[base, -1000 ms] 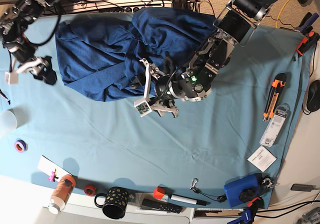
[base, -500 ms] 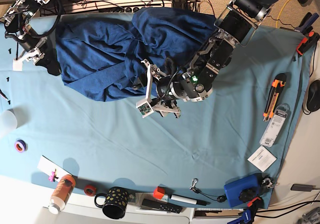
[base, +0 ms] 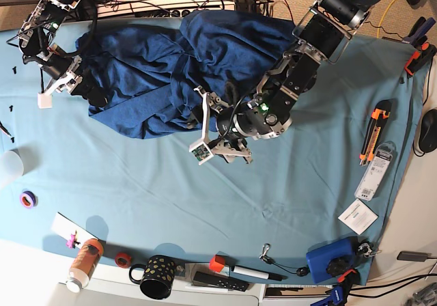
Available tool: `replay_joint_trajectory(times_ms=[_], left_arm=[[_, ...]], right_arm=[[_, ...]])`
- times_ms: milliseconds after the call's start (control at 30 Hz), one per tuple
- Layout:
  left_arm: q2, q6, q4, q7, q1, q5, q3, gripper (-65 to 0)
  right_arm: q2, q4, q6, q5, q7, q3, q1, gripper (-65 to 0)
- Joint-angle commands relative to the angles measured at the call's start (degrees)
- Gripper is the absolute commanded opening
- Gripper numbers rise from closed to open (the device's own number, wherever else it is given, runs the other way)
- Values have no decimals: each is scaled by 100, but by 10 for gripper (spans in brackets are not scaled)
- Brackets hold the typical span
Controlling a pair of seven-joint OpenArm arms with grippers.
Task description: Layout the t-shirt on the table in an organized manner, then fold the t-shirt properly
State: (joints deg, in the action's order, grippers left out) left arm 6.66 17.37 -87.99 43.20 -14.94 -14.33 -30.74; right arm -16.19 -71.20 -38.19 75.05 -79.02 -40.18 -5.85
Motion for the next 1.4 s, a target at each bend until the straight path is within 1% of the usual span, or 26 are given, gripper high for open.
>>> replay_joint_trajectory(times_ms=[0,233,400,500,633,733,833,967,1233,1367], left_arm=[[-33,-61,-144,-81,-129,15,20,-266],[144,-264,-675,83,-127,26,20,-266],[179,-348,-927,240,-125,24,20,-266],[179,-343,-927,240,-107,24,20,-266],[179,-345,-927,227,-109,24,20,-266],[179,-345,-927,227,-109,24,17,-266],[177,-343,-927,225,-109,24,20,-266],[177,-345,-927,221,-111,24,17,-266],[177,-345,-927,219,-111,26,20,-266],[177,-345,-927,219,-111,52,20,-266]], right_arm=[[-35,-33,48,52,-98,28,13,-253],[-37,-33,48,-26,-98,28,13,-261],[-81,-90,50,-267,-98,-7,13,-261],[-81,-321,48,-308,-98,-243,15,-261],[-81,-728,48,-350,-98,-798,15,-261],[-81,-848,48,-728,-98,-1161,15,-261],[-79,-846,48,-1104,-98,-1274,13,-261],[-20,-846,55,-1189,-98,-1071,13,-261],[243,-846,57,-1388,-98,-66,-24,-261],[256,-844,72,-1405,-98,321,-138,-261]])
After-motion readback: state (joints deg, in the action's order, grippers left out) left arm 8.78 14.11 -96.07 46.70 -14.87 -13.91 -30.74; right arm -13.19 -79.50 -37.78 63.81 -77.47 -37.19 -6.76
